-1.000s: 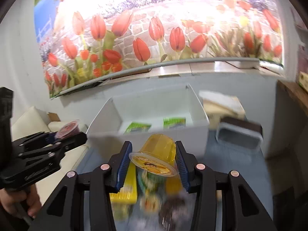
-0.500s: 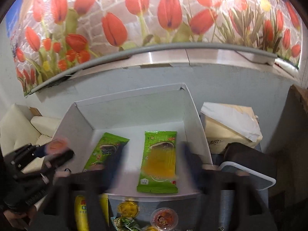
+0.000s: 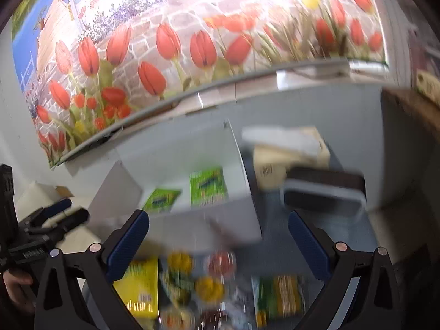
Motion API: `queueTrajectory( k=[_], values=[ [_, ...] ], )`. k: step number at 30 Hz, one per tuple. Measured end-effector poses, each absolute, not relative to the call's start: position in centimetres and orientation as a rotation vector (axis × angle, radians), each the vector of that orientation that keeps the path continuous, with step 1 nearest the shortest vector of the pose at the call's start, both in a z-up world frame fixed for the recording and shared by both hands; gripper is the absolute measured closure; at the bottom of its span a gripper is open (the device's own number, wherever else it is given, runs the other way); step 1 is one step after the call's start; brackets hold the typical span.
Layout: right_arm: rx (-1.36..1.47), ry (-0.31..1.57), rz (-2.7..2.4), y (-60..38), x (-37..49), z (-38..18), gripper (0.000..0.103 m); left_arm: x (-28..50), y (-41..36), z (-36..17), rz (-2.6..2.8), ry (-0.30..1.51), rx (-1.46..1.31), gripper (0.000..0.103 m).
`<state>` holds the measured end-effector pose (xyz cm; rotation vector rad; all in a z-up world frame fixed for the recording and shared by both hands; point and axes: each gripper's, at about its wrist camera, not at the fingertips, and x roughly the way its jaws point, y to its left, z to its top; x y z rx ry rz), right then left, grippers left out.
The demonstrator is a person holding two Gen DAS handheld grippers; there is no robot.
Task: Organize snacks
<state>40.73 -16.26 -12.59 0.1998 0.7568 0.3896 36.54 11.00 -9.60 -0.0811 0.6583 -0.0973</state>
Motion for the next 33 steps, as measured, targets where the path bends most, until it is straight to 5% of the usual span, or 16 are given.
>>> queueTrajectory(
  k=[15,30,31,33],
  values=[
    [0.087,0.868,0.43,-14.7,37.8,-17.9,0.0,20.0,4.9,-14.8,-0.122,0.706,-0.094,0.0],
    [-0.015,0.978,0.382,-10.2,45.2,-21.7,0.0,19.8,5.4,-16.2,-0.084,0.766,-0.118,0.0],
    [-0.033,0.978,0.389,-10.0,45.4,-22.0,0.003,20.0,5.4,-16.3,-0.085,0.772,-0.12,0.0],
    [-0.057,0.987,0.384,-9.5,45.7,-22.4,0.024,20.6,5.3,-16.7,-0.087,0.782,-0.129,0.0]
  ],
)
